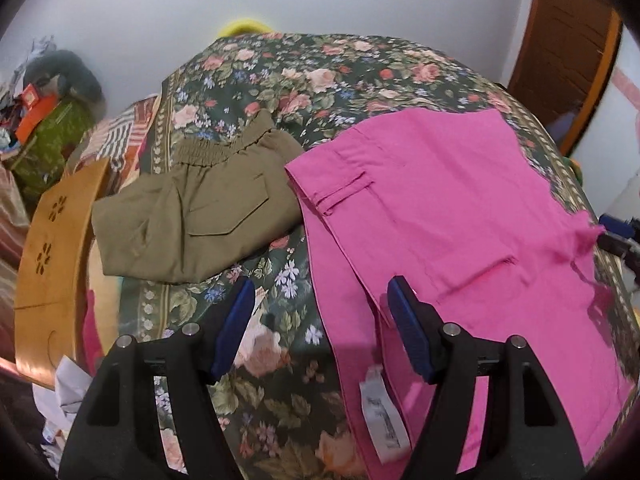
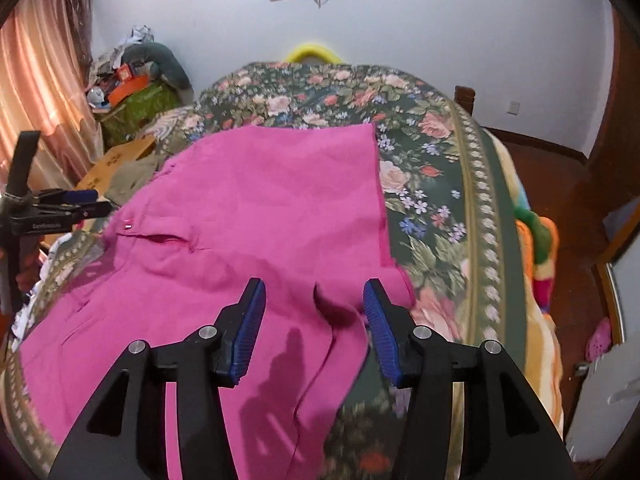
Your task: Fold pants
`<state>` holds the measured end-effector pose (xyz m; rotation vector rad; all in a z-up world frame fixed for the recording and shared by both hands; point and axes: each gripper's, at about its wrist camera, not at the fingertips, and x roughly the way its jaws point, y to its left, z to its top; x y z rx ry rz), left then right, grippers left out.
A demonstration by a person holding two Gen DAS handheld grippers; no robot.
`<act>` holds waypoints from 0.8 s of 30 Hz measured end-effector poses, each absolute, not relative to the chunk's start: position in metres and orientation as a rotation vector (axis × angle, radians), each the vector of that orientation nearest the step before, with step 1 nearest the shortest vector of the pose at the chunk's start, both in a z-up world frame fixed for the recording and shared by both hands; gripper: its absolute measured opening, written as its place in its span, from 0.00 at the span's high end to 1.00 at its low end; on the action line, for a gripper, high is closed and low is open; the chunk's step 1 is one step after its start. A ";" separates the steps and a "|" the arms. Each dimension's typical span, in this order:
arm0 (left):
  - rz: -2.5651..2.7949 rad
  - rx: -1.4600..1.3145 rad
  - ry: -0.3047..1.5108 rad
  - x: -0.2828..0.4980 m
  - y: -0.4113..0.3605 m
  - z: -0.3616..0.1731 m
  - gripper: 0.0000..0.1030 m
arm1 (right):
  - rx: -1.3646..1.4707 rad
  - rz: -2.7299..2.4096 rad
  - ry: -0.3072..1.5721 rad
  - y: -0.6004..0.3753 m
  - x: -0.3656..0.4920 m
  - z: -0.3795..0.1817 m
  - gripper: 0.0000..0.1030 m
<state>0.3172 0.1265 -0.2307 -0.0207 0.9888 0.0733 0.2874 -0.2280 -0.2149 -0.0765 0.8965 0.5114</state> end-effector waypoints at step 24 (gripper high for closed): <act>0.113 0.160 1.005 0.336 0.084 -0.271 0.23 | -0.005 0.473 0.997 -0.220 0.323 -0.238 0.95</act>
